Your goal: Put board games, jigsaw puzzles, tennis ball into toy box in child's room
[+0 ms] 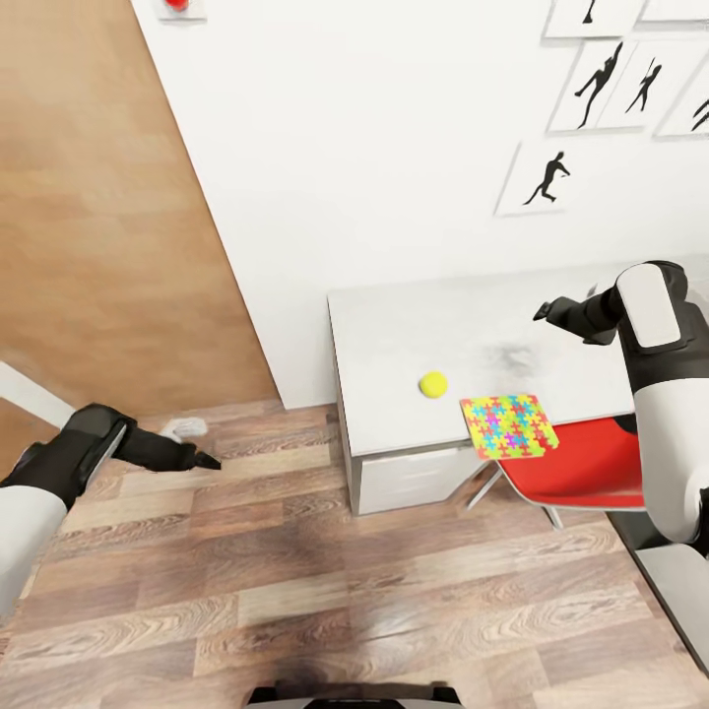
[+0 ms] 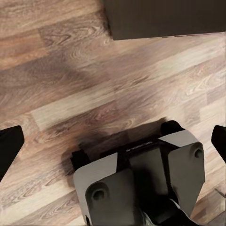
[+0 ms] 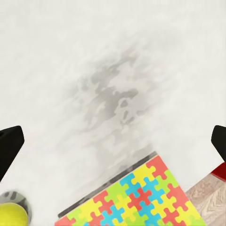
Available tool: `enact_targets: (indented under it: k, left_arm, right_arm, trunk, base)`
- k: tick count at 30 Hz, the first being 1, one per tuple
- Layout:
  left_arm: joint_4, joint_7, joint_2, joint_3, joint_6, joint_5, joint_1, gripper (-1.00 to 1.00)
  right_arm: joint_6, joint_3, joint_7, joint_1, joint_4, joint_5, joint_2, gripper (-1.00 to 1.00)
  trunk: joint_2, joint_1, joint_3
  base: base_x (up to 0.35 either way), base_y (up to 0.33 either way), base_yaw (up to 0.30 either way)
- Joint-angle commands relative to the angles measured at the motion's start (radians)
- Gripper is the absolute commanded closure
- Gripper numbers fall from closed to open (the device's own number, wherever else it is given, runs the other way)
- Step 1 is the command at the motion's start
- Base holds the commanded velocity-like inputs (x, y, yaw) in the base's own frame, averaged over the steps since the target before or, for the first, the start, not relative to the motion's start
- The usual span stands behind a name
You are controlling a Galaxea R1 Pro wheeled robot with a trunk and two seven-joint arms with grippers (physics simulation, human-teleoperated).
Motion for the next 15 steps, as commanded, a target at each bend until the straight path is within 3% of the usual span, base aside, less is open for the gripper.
enact_targets:
  k: [1,8,9,13,15]
  left_arm:
    - [0.001,0.017,-0.006,0.015,-0.013,-0.008,0.012,-1.0]
    - [0.081,0.199,-0.065,0.15,-0.164,-0.007,0.113,-1.0]
    - [0.114,0.244,-0.085,0.18,-0.219,-0.006,0.136,-1.0]
    - [0.184,0.345,-0.131,0.223,-0.327,-0.007,0.177,-1.0]
    - [0.236,0.432,-0.157,0.24,-0.401,-0.006,0.203,-1.0]
  right_arm:
    - [0.003,0.0,-0.01,-0.001,-0.001,-0.011,0.0,-1.0]
    - [0.005,0.0,-0.009,0.0,-0.001,-0.013,0.002,-1.0]
    - [0.005,0.0,-0.009,0.005,-0.001,-0.013,0.003,-1.0]
    - [0.005,0.0,-0.009,0.034,-0.001,-0.012,0.006,-1.0]
    - [0.005,0.0,-0.009,0.057,-0.005,-0.012,0.007,-1.0]
  trunk:
    - [-0.002,0.001,0.0]
    - [-0.002,0.001,0.012]
    - [-0.002,0.001,0.014]
    - [-0.002,0.001,0.02]
    - [-0.002,0.001,0.024]
  base:
    - [0.0,0.0,0.0]
    - [0.0,0.0,0.0]
    - [0.0,0.0,0.0]
    - [0.0,0.0,0.0]
    - [0.0,0.0,0.0]
